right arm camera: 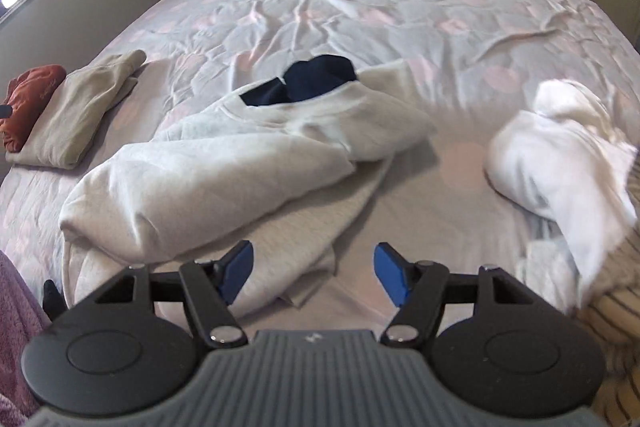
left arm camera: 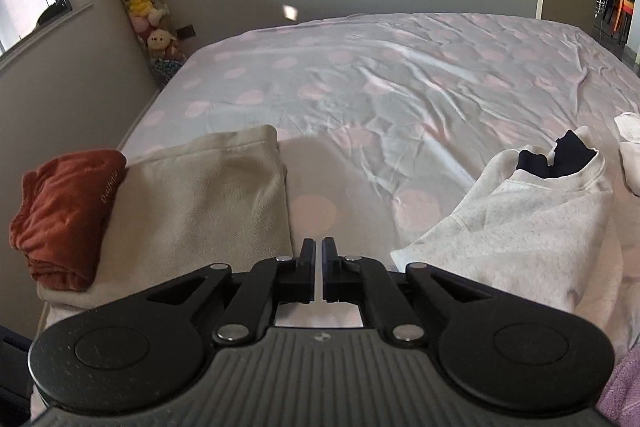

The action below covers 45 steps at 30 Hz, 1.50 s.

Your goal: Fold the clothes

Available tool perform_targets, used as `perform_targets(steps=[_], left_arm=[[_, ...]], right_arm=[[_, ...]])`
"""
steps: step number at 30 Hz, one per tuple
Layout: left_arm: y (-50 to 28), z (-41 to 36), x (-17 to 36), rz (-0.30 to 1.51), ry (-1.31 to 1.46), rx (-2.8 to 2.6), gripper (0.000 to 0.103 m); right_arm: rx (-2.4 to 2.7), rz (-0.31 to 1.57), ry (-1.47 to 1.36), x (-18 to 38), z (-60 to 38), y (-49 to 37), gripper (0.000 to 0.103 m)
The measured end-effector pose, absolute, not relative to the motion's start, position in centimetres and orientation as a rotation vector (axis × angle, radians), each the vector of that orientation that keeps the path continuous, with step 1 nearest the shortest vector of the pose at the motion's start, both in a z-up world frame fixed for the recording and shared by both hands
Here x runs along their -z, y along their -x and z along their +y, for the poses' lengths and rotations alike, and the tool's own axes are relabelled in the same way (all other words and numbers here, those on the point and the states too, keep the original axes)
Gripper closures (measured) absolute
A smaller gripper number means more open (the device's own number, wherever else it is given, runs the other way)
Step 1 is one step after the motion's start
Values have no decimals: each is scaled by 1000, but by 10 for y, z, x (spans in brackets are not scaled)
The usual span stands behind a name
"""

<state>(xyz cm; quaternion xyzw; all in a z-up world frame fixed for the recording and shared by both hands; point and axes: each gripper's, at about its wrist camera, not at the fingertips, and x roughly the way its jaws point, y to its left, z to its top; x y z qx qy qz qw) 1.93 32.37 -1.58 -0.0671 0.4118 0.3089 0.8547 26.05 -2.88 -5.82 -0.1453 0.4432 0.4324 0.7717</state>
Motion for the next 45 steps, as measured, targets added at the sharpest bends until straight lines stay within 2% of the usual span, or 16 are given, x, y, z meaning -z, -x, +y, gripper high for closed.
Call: perform_targets(steps=[2, 3, 5, 12, 16, 18, 19, 20, 22, 23, 28, 34, 38, 45], left_arm=[[-23, 325, 24, 867, 163, -619, 79], [-26, 325, 29, 868, 171, -605, 74], [-33, 327, 41, 872, 196, -583, 50], [-55, 336, 96, 914, 387, -525, 42], [-67, 341, 127, 937, 500, -491, 42], [-73, 344, 143, 948, 556, -473, 46], [-77, 345, 151, 953, 584, -464, 61], [-80, 346, 159, 958, 613, -455, 85], [-81, 341, 157, 955, 595, -432, 96], [-81, 336, 151, 947, 571, -419, 98], [-75, 298, 115, 877, 499, -294, 99], [-75, 232, 79, 827, 432, -79, 99], [-76, 185, 77, 845, 369, 35, 99], [-72, 131, 78, 881, 313, 167, 97]], right_arm=[[-942, 957, 330, 61, -13, -263, 38], [-944, 957, 334, 62, -5, -265, 39], [-948, 960, 338, 65, 9, -268, 39], [-970, 978, 367, 85, 44, -265, 39], [-967, 992, 343, 95, 51, -261, 39], [-958, 1011, 316, 101, 50, -258, 39], [-950, 1022, 304, 104, 50, -257, 39], [-942, 1031, 294, 107, 49, -255, 39], [-921, 1043, 289, 111, 48, -250, 38], [-908, 1048, 288, 112, 47, -248, 38], [-858, 1059, 251, 104, 38, -238, 38], [-844, 997, 172, 63, 15, -222, 35], [-831, 946, 168, 40, -6, -208, 33], [-750, 952, 112, 37, -59, -188, 33]])
